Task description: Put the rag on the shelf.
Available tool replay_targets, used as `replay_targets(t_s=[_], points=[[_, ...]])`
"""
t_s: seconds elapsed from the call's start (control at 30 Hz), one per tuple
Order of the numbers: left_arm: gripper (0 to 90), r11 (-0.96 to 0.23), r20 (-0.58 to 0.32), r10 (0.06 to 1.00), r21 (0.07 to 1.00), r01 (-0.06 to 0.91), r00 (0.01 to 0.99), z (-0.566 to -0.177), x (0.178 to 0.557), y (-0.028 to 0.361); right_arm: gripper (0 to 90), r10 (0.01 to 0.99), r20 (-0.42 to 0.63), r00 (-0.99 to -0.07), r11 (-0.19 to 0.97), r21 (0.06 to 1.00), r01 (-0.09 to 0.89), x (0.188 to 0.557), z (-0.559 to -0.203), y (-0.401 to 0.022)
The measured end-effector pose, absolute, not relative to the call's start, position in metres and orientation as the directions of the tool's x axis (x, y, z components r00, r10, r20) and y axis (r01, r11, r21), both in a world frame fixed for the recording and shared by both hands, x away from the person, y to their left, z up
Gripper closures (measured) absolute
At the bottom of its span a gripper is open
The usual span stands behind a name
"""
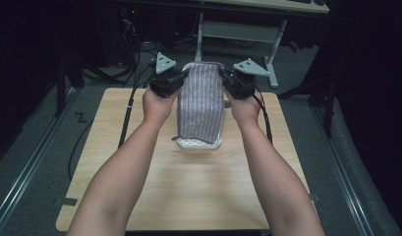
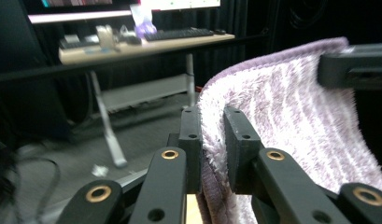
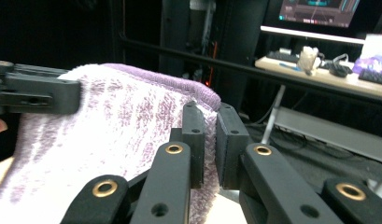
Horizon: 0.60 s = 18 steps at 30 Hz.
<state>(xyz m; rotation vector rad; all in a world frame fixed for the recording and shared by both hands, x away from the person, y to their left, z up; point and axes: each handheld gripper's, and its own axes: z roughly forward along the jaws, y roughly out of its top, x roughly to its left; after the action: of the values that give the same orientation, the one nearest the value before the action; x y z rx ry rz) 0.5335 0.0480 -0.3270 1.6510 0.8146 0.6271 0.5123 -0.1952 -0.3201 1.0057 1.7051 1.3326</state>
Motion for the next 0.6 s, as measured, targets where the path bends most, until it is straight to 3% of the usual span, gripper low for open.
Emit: replay_targets(t_s=[0.13, 0.2, 0.23, 0.37, 0.5, 0.53, 0.6], points=[[78.1, -0.187, 0.016, 0.793, 0.958, 0.219, 0.608, -0.338, 0.543, 0.042, 83.7, 0.906, -0.08, -0.416, 0.174, 0.966, 0.193, 0.526, -0.331, -0.197], [78.1, -0.217, 0.013, 0.795, 0.94, 0.264, 0.607, -0.347, 0.55, 0.04, 83.5, 0.913, -0.048, -0.404, 0.168, 0.949, 0.266, 0.534, -0.347, -0.195], [78.0, -0.224, -0.021, 0.791, 0.92, 0.322, 0.611, -0.357, 0.557, 0.04, 83.5, 0.914, -0.042, -0.404, 0.166, 0.946, 0.278, 0.535, -0.35, -0.195], [76.3, -0.212, -0.068, 0.789, 0.903, 0.375, 0.61, -0.369, 0.562, 0.042, 83.3, 0.917, -0.05, -0.396, 0.184, 0.934, 0.307, 0.538, -0.358, -0.191], [67.2, -0.151, -0.15, 0.787, 0.893, 0.423, 0.598, -0.374, 0.565, 0.047, 79.8, 0.918, -0.04, -0.395, 0.19, 0.918, 0.349, 0.541, -0.365, -0.192], [60.8, -0.138, -0.164, 0.786, 0.893, 0.428, 0.596, -0.374, 0.566, 0.049, 67.1, 0.912, 0.038, -0.409, 0.141, 0.907, 0.397, 0.545, -0.369, -0.195], [59.0, -0.123, -0.166, 0.79, 0.9, 0.419, 0.59, -0.374, 0.564, 0.051, 64.2, 0.907, 0.05, -0.419, 0.134, 0.907, 0.399, 0.545, -0.37, -0.195]])
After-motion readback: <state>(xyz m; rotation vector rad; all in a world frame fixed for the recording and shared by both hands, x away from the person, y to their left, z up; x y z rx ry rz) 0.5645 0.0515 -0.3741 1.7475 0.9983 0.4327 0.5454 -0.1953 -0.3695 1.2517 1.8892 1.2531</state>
